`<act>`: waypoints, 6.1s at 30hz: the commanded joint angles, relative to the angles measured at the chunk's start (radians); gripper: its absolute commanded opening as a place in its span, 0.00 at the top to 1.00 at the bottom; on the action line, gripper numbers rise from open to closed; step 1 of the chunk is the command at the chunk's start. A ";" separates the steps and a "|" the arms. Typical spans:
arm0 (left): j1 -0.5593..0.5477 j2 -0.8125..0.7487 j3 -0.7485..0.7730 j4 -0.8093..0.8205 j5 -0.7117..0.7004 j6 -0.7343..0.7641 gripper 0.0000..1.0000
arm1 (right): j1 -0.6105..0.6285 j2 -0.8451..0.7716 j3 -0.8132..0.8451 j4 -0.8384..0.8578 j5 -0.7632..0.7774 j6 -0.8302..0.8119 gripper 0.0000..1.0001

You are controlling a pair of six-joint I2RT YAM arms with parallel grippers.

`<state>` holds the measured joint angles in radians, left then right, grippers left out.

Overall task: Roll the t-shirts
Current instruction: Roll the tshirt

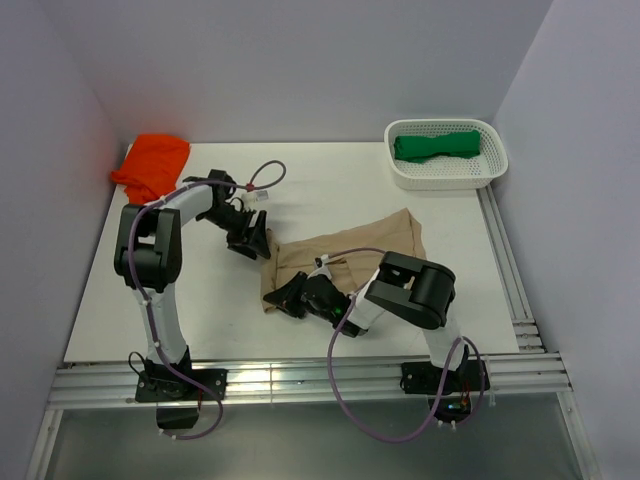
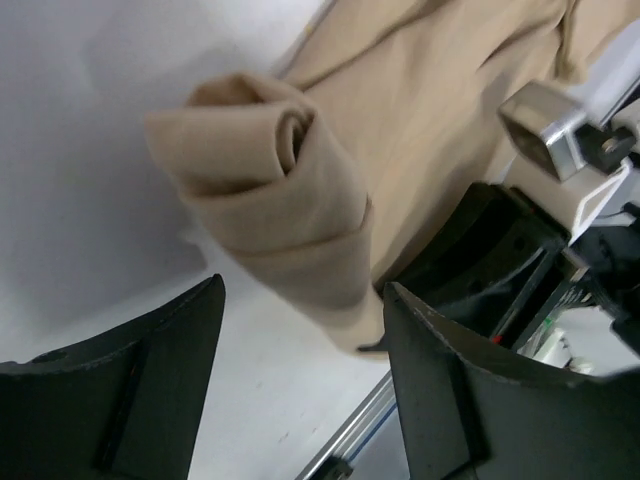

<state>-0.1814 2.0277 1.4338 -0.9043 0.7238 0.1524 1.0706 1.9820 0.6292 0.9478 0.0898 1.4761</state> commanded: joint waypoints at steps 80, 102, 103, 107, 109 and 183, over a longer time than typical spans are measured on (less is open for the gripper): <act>-0.044 -0.012 0.282 -0.064 -0.078 -0.067 0.33 | 0.082 -0.117 0.321 -0.678 0.107 -0.317 0.83; 0.005 -0.115 -0.168 0.326 -0.130 -0.142 0.57 | -0.005 -0.027 0.029 -0.086 -0.092 -0.124 0.77; -0.001 -0.118 -0.162 0.320 -0.153 -0.145 0.59 | -0.003 -0.044 0.038 -0.143 -0.063 -0.140 0.73; -0.041 -0.133 -0.145 0.268 -0.273 -0.134 0.78 | 0.029 -0.124 0.167 -0.484 0.071 -0.227 0.55; -0.072 -0.136 -0.138 0.255 -0.332 -0.123 0.86 | 0.054 -0.147 0.220 -0.683 0.163 -0.255 0.47; -0.021 -0.104 0.061 0.020 -0.052 0.035 0.31 | -0.083 0.006 0.054 -0.089 -0.071 -0.071 0.89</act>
<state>-0.1974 1.9579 1.5555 -0.9314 0.5644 0.1402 1.0077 1.8977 0.7483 0.6350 0.1291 1.2999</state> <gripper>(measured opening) 0.683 0.162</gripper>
